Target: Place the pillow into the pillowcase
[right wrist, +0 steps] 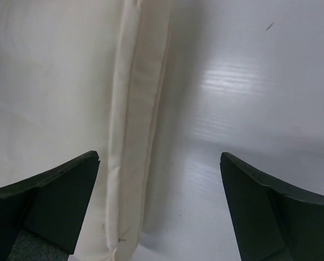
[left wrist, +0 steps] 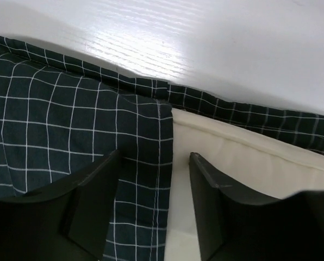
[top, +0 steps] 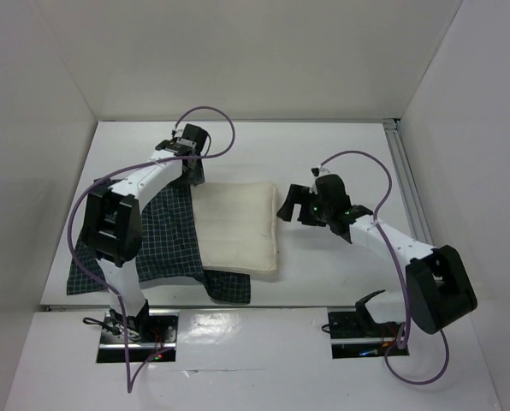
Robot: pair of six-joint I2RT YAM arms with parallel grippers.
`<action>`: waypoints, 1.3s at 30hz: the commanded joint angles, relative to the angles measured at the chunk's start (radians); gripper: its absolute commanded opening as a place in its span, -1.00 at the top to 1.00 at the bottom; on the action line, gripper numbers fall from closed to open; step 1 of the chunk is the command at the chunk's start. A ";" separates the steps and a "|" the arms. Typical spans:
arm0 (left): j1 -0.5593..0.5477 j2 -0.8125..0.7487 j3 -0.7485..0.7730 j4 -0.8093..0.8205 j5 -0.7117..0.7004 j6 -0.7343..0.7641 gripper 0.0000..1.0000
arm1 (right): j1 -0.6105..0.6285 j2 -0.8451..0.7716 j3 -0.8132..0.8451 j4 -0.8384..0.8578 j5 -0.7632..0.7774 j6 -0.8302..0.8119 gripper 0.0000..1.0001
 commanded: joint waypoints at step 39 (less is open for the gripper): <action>-0.330 -0.085 0.185 0.107 0.578 -0.036 1.00 | 0.255 0.033 0.095 0.323 -0.226 -0.068 1.00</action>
